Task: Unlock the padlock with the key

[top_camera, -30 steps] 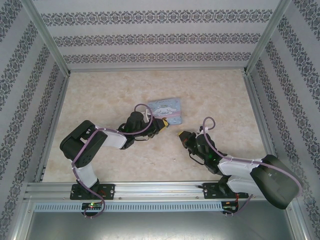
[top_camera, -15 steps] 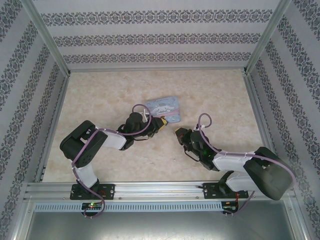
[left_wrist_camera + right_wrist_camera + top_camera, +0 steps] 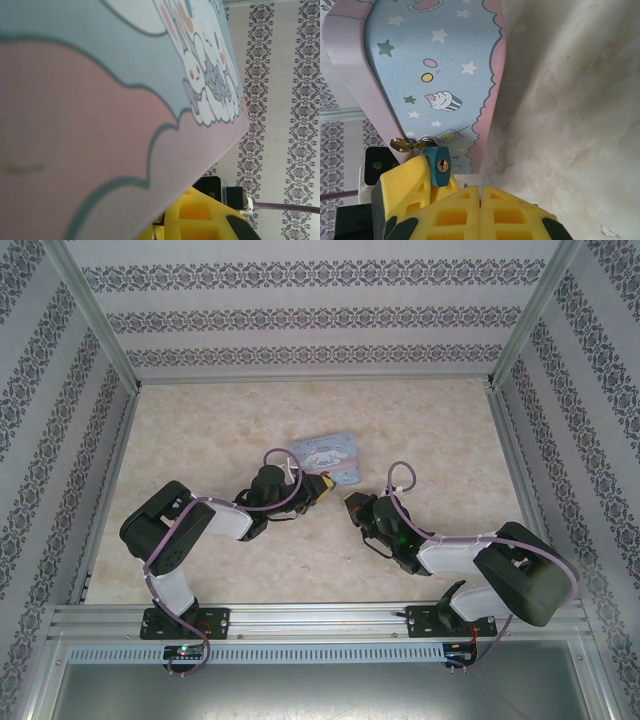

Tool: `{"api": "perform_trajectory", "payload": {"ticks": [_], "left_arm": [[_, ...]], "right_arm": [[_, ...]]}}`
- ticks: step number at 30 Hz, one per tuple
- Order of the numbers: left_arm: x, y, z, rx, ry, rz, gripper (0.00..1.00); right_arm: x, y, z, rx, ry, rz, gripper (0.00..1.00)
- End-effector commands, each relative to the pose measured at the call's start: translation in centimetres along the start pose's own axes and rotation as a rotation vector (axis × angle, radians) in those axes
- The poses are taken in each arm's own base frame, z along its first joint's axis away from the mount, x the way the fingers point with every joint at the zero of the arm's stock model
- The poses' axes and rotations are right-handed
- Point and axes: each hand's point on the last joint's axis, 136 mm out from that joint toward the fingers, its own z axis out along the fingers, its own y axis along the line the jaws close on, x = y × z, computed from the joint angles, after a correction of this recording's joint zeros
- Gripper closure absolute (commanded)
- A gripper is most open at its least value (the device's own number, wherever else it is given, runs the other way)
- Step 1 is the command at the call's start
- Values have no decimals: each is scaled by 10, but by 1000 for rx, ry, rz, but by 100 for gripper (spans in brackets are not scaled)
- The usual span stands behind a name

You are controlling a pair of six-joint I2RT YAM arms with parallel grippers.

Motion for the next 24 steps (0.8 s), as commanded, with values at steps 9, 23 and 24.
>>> {"api": "perform_trajectory", "payload": {"ticks": [9,23,24], "left_arm": [[-5,-15,-4,64,-24,19,100],[-4,-15,-3,66,-20,18,100],[-4,-15,-3,66,-20,18,100]], "right_arm": [[-6,16,6,-45,-31,8,100],[-8,28,15,-68,-26,13,100],[-8,28,15,-68,-28,14,100]]}}
